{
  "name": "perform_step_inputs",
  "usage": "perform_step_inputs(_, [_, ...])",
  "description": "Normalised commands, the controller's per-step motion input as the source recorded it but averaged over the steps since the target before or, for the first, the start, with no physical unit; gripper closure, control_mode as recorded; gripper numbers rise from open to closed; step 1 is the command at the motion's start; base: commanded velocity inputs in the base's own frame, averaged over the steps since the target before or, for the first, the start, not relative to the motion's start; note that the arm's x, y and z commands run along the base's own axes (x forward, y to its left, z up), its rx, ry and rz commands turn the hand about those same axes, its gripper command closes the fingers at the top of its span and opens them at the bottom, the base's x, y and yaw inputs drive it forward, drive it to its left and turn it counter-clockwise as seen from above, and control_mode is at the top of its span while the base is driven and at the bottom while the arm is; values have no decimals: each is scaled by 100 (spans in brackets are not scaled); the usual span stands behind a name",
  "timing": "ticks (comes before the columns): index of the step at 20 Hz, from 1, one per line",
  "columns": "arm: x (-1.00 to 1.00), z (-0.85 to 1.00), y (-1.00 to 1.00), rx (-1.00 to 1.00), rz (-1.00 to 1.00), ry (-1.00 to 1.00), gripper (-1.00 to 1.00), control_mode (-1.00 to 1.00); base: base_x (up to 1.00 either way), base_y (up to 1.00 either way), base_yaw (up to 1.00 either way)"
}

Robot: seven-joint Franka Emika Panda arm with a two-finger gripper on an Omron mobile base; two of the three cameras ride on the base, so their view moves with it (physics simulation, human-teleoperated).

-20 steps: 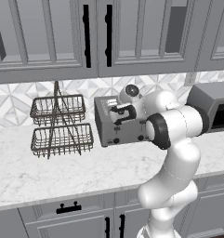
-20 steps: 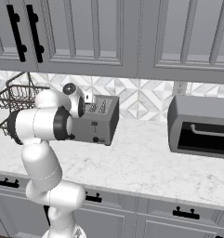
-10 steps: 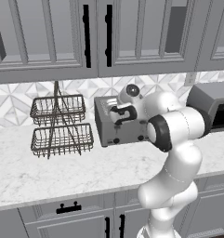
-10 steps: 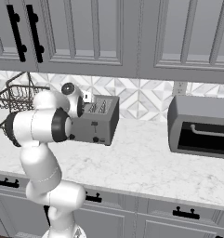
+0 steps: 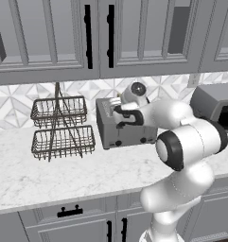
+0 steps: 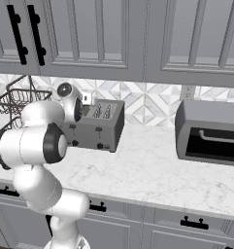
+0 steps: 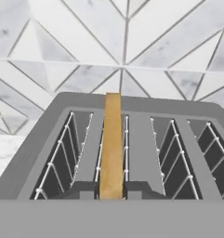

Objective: Start the toaster. Once the lever pops up, take the bread to the plate on the dining counter.

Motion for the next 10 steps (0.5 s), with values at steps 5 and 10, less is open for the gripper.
perform_step_inputs(5, [-25, 34, 0, 0, 0, 0, 100, -100, 0, 0, 0])
perform_step_inputs(10, [-34, 14, 0, 0, 0, 0, 100, -100, 0, 0, 0])
